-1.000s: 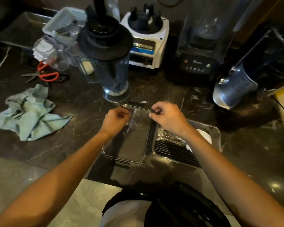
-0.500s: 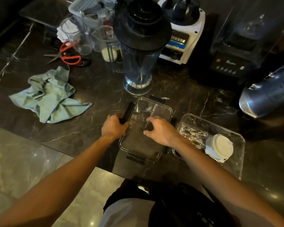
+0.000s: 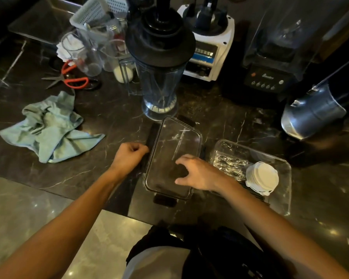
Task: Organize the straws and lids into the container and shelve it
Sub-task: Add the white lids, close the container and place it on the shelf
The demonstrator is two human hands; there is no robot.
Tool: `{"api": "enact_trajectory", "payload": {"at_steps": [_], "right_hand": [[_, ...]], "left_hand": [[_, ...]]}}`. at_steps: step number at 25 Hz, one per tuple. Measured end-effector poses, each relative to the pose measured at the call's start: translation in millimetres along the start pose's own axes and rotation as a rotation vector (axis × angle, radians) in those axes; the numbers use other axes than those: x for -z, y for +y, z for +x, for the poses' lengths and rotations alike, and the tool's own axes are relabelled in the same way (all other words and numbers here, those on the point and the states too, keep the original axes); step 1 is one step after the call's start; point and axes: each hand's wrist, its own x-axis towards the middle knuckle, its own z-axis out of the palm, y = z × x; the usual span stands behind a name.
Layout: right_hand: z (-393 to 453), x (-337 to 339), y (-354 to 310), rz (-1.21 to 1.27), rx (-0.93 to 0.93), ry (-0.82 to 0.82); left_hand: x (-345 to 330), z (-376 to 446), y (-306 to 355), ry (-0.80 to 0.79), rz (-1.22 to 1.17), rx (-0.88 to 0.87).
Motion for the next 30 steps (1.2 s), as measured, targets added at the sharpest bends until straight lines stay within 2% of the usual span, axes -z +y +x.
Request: {"api": "enact_trajectory", "payload": {"at_steps": [4,8,10,12,15,23,26,28,30], "right_hand": [[-30,13,5,0.303,-0.023,-0.084],[-56,30,14,0.389,-0.010,-0.135],[-72,37,23,0.594,0.037,-0.142],[-91,43,34,0.753,0.107,-0.101],[-116,43,50,0.821,0.169,0.091],[-147,37,79,0.606,0.102,0.971],[-162,40,92,0.722,0.094,1.195],[-172,48,101,0.933,0.061,1.235],[-183,55,116,1.114,-0.005,1.202]], "left_hand": [[-19,-16,30,-0.180,-0.330,-0.072],[-41,-26,63,-0.349,-0.570,-0.134],[-55,-34,80,-0.378,-0.618,-0.196],[-67,-43,98,-0.339,-0.663,-0.245],[-84,-57,125,-0.318,-0.694,-0.321],[-153,-87,176,-0.421,-0.705,-0.389],[-179,-95,189,-0.455,-0.590,-0.461],[-187,-95,187,-0.307,-0.397,-0.574],[-187,-90,176,-0.061,-0.238,-0.657]]}}
